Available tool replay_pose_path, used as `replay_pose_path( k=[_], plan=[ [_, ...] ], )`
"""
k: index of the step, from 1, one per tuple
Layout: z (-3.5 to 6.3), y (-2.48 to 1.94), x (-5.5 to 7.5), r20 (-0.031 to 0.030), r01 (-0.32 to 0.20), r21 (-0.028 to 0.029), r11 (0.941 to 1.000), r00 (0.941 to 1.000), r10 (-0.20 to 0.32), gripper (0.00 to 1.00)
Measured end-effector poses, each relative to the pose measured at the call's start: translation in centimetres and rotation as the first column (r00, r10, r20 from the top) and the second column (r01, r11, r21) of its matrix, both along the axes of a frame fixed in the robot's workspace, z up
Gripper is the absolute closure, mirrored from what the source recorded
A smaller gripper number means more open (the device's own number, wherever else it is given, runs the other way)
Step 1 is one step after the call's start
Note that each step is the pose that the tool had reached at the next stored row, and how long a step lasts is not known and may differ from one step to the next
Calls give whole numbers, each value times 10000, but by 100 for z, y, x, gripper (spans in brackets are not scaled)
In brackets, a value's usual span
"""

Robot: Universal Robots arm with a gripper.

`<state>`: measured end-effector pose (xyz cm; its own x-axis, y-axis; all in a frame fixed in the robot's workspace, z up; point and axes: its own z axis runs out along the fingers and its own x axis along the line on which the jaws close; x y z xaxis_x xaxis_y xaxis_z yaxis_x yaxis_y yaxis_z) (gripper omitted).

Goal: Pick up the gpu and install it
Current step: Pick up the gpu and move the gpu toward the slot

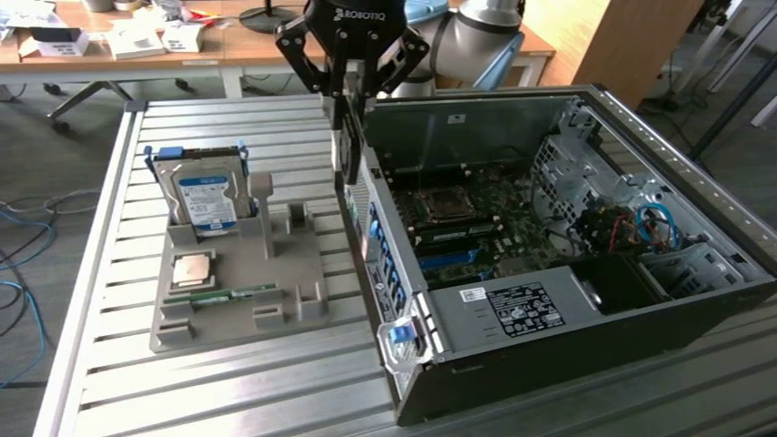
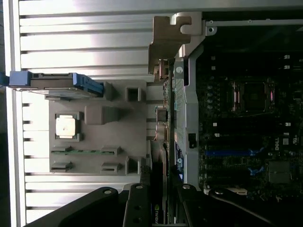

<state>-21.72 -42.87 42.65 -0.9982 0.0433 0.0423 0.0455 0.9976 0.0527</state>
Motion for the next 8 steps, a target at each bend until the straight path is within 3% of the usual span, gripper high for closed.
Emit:
replay_pose_path(
  k=[8],
  plan=[
    [0, 0, 170, 0, 1, 0, 10000, 10000, -1, 74]
  ],
)
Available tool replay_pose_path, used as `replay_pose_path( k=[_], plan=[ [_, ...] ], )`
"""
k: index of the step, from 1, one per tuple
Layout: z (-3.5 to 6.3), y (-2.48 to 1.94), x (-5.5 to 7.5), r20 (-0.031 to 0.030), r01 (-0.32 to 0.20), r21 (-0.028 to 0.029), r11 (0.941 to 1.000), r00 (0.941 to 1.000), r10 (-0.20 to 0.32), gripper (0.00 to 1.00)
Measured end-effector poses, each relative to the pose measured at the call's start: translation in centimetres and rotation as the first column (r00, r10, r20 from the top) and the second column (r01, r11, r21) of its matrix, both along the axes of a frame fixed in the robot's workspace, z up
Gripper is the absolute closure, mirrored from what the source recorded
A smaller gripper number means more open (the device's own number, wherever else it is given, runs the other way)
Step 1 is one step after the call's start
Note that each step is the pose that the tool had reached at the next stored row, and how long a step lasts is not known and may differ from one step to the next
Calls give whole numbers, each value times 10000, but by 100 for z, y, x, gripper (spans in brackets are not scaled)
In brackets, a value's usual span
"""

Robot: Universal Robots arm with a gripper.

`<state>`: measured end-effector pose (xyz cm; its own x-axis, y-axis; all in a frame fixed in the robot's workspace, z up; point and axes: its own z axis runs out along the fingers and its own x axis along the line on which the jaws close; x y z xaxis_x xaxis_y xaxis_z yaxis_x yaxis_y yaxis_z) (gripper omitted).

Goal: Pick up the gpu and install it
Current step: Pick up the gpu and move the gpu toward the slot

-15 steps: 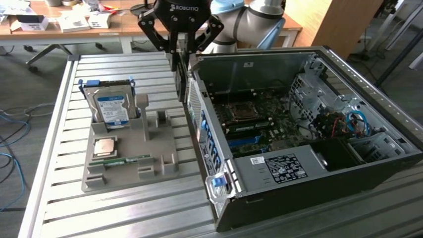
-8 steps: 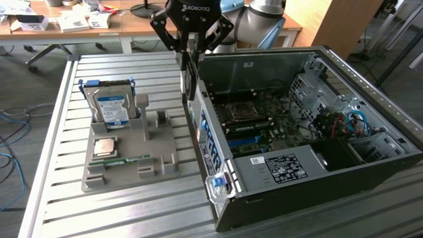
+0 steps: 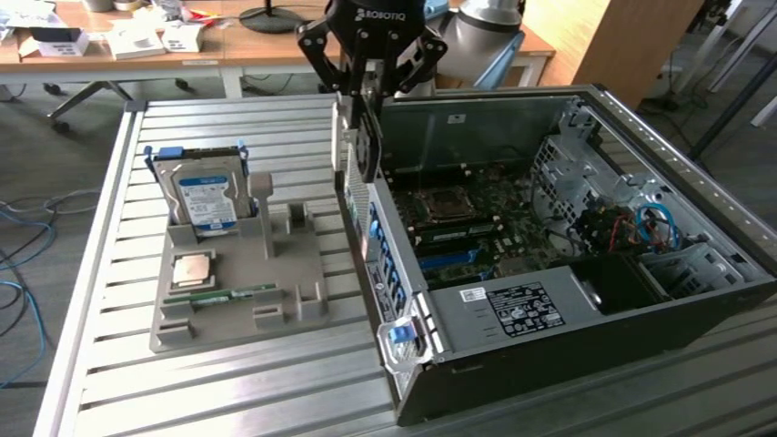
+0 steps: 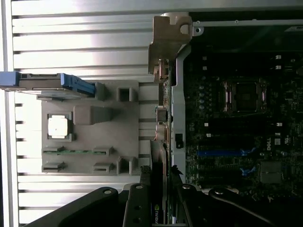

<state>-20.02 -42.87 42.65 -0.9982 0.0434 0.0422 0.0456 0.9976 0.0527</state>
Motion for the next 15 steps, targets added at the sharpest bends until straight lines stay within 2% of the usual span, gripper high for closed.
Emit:
replay_pose_path(
  k=[15],
  plan=[
    [0, 0, 297, 0, 1, 0, 10000, 10000, -1, 74]
  ],
)
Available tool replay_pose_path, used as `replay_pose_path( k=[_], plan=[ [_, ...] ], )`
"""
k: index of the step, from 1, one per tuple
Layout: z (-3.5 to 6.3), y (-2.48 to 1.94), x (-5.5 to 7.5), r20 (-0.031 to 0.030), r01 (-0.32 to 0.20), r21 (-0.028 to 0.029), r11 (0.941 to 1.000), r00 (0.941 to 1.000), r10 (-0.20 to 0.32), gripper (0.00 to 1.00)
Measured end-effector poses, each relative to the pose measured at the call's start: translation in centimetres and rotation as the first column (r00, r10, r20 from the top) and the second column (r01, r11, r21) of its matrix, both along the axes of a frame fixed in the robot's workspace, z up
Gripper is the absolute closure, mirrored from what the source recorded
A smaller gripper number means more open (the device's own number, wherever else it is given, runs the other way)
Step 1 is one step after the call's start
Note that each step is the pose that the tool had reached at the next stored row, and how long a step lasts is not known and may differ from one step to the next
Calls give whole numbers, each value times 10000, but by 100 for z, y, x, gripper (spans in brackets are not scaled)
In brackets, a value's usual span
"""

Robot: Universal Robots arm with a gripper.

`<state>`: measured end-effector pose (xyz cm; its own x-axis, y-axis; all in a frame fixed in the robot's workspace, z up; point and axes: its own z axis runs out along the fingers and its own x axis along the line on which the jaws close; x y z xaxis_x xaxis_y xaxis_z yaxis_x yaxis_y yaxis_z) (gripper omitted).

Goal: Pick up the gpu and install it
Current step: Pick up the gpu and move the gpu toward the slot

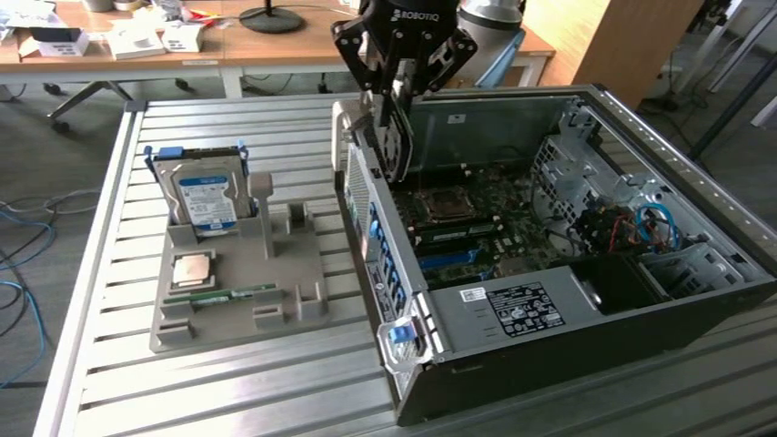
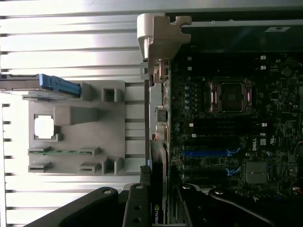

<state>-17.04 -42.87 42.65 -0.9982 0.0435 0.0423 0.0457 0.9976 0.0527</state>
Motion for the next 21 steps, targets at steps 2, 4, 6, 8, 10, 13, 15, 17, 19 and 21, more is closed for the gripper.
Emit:
replay_pose_path(
  k=[2, 4, 6, 8, 10, 13, 15, 17, 19, 21],
  plan=[
    [0, 0, 36, 0, -1, 0, 10000, 10000, 1, 74],
    [0, 0, 75, 0, -1, -1, 10000, 10000, 1, 74],
    [0, 0, 112, 0, -1, 0, 10000, 10000, 1, 74],
    [0, 0, 151, 0, -1, -1, 10000, 10000, 1, 74],
    [0, 0, 189, 0, 0, -1, 10000, 10000, 0, 74],
    [0, 0, 249, 1, -1, 1, 10000, 10000, 1, 74],
    [0, 0, 286, 0, 0, 0, 10000, 10000, 0, 74],
    [0, 0, 322, 0, 0, 0, 10000, 10000, 0, 74],
    [0, 0, 362, 0, 0, 0, 10000, 10000, 0, 74],
    [0, 0, 404, 1, -1, 0, 10000, 10000, 1, 74]
  ],
)
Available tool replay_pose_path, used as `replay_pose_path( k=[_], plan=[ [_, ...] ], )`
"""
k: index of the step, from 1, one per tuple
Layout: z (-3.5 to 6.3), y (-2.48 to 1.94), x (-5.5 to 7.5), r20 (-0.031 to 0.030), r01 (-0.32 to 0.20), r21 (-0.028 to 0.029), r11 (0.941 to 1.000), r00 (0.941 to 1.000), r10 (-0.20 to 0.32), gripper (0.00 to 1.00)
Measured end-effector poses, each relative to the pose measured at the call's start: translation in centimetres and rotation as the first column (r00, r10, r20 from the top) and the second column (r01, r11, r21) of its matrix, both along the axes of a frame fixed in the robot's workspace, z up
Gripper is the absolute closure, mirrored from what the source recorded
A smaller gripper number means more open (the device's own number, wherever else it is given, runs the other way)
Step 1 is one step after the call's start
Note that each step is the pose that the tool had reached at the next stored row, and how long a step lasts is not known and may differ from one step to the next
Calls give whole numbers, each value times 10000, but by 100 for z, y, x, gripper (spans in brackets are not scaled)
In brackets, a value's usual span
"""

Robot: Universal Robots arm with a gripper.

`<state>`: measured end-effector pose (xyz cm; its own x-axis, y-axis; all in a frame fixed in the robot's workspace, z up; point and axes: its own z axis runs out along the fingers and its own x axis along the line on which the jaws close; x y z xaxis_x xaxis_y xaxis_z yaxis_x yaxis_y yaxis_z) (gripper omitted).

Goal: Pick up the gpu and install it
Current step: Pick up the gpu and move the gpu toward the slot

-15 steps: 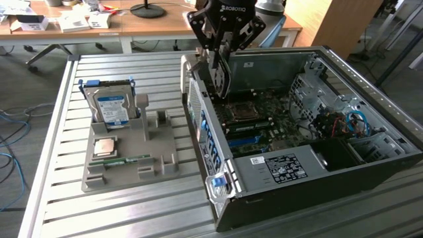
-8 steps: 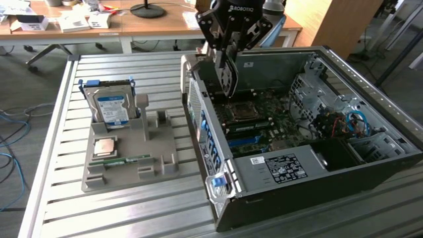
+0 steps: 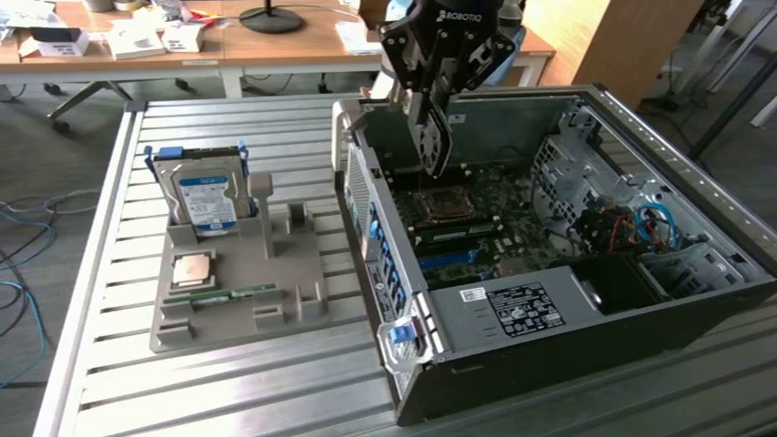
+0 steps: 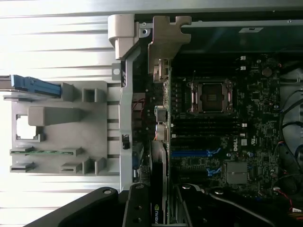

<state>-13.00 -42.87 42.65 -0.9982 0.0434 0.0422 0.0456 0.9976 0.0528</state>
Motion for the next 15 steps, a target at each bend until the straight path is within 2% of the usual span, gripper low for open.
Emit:
replay_pose_path(
  k=[15],
  plan=[
    [0, 0, 276, 0, 1, 0, 10000, 10000, -1, 74]
  ],
)
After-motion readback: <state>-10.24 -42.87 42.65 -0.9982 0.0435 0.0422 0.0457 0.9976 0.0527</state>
